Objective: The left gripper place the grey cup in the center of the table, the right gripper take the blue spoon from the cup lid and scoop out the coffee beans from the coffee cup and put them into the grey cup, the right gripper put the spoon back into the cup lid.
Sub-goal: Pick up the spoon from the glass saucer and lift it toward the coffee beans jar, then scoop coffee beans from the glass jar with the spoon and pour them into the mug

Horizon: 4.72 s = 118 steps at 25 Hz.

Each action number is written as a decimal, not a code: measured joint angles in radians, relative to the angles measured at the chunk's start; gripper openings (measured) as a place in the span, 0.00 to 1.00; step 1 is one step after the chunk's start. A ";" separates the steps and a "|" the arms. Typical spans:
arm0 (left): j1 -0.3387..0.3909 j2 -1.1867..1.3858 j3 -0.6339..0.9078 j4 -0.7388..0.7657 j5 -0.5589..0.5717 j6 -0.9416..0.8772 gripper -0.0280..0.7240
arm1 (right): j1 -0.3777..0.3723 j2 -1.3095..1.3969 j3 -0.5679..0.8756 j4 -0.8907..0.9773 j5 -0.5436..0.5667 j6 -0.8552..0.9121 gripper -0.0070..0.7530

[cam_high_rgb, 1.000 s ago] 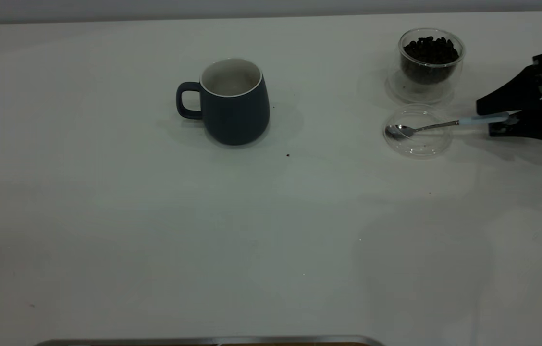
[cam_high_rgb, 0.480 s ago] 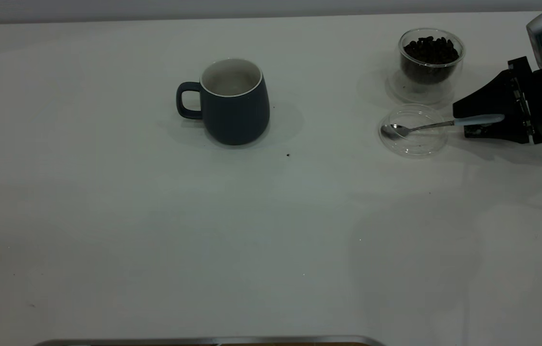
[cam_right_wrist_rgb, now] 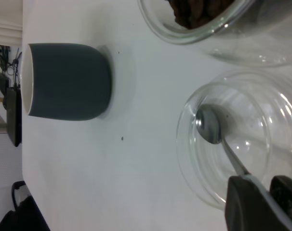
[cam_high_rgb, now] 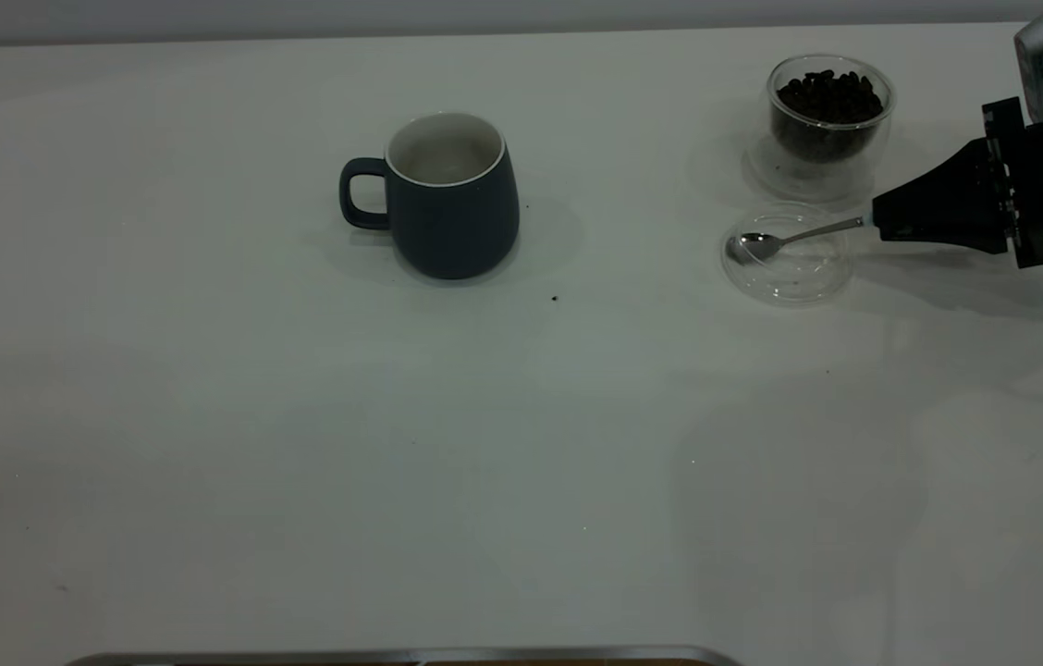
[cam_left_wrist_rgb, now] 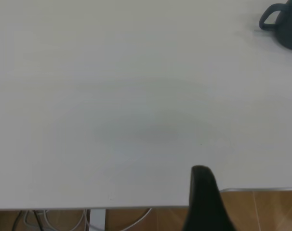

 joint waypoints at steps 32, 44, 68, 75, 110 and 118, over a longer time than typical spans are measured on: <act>0.000 -0.001 0.000 0.000 0.000 0.002 0.78 | -0.037 -0.109 -0.203 -0.025 -0.071 0.146 0.14; 0.000 -0.001 0.000 0.000 0.000 -0.001 0.78 | -0.037 -0.059 -0.207 -0.031 -0.030 0.179 0.14; 0.000 -0.001 0.000 0.000 0.000 0.000 0.78 | -0.088 -0.063 -0.207 -0.063 0.062 0.328 0.14; 0.000 -0.001 0.000 0.000 0.000 0.001 0.78 | -0.086 -0.074 -0.208 -0.072 0.082 0.330 0.14; 0.000 -0.001 0.000 0.000 0.000 0.002 0.78 | -0.035 -0.157 -0.208 -0.026 0.093 0.445 0.14; 0.000 -0.001 0.000 0.000 0.000 0.000 0.78 | 0.040 -0.170 -0.208 -0.025 0.095 0.453 0.14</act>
